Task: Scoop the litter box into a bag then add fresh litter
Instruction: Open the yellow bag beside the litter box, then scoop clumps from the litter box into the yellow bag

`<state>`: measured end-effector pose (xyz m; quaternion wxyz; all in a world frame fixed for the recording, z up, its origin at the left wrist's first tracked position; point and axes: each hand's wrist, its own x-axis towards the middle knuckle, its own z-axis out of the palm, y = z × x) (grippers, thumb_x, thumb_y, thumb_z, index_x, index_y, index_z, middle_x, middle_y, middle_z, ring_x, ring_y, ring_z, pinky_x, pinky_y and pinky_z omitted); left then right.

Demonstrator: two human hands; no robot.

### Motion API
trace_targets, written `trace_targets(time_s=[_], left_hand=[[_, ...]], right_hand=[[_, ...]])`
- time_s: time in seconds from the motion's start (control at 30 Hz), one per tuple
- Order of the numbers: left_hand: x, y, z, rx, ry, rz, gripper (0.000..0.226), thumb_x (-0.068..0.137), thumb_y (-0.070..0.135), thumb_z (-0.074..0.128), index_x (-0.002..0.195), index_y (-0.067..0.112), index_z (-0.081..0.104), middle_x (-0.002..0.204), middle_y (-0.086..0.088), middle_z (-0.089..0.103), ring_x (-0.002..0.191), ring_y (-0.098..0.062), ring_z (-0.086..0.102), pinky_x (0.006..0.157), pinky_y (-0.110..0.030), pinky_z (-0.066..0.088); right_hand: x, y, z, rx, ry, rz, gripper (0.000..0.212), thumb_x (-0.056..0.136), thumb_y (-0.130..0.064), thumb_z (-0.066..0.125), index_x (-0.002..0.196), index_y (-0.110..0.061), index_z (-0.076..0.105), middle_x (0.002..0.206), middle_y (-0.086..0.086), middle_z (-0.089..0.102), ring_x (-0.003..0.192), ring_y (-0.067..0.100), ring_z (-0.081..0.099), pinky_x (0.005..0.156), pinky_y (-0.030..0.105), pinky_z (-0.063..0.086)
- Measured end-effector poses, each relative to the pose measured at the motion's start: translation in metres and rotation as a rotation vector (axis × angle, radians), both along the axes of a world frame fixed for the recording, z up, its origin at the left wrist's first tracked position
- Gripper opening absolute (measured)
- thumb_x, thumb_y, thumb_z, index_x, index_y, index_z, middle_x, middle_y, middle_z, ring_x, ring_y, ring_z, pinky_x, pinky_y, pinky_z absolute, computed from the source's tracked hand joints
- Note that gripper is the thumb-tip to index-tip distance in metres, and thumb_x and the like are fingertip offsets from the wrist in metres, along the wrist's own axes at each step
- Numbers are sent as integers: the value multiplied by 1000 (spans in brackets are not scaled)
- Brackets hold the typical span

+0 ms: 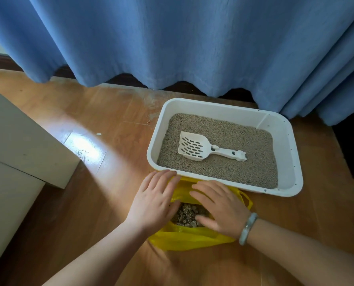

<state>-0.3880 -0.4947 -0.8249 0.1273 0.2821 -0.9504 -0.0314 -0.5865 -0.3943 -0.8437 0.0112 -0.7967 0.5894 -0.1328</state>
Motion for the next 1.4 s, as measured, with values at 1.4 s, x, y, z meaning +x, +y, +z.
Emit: trace_targets(time_s=[1.4], left_hand=[[-72,-40,-19,353,75,665,101,65,79,29,145,17,26,155,-8,17,145,-24,3,116,-42,5]], right_hand=[[-99,-86,25,375,76,-544,22,97,-32,41,112,-18,48,90,1,60,71,18,57,62,33,50]])
